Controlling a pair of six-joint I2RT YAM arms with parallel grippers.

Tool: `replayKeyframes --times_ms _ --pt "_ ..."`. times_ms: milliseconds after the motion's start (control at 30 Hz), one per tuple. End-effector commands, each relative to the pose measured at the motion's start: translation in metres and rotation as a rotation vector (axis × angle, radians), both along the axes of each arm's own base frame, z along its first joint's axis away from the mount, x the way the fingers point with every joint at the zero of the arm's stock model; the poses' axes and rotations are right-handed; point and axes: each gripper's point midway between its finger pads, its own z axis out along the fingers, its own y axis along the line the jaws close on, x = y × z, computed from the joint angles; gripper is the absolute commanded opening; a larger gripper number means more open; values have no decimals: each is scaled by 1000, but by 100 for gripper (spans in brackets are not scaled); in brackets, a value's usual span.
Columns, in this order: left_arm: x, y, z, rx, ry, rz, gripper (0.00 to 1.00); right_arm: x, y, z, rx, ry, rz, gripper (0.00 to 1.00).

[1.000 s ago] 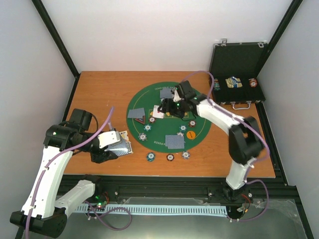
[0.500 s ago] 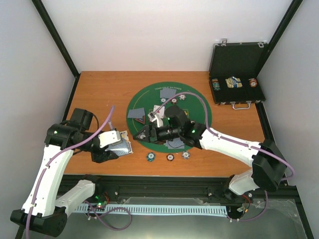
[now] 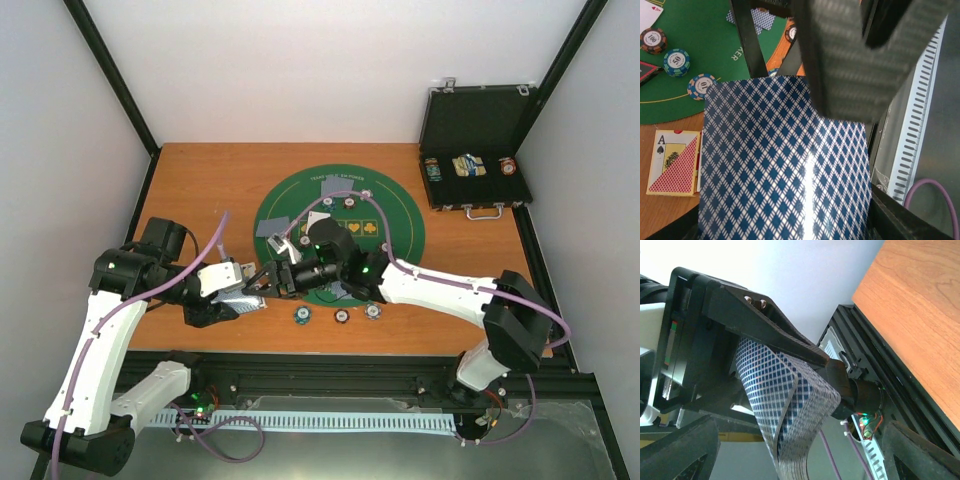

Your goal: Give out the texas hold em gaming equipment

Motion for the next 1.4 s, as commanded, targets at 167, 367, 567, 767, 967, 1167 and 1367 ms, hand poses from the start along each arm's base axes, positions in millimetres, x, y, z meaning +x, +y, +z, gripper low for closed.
replayKeyframes --times_ms 167,367,567,767,967,1167,1367 --pt "4 -10 21 -77 -47 -8 13 -7 26 13 78 23 63 85" --pt "3 -10 21 -76 -45 -7 13 -11 36 11 106 55 85 85" --pt "3 -10 23 -76 -53 -4 13 -10 39 -6 88 86 91 83" --pt "3 -8 23 -68 -57 -2 13 -2 25 -24 60 116 68 74" --pt "3 -10 25 -81 -59 -2 13 2 8 -23 44 100 40 68" --pt "4 -10 27 -83 -60 0 13 5 4 -21 30 90 25 60" --pt "3 -9 25 -74 -59 -2 13 -1 4 0 89 57 52 76"
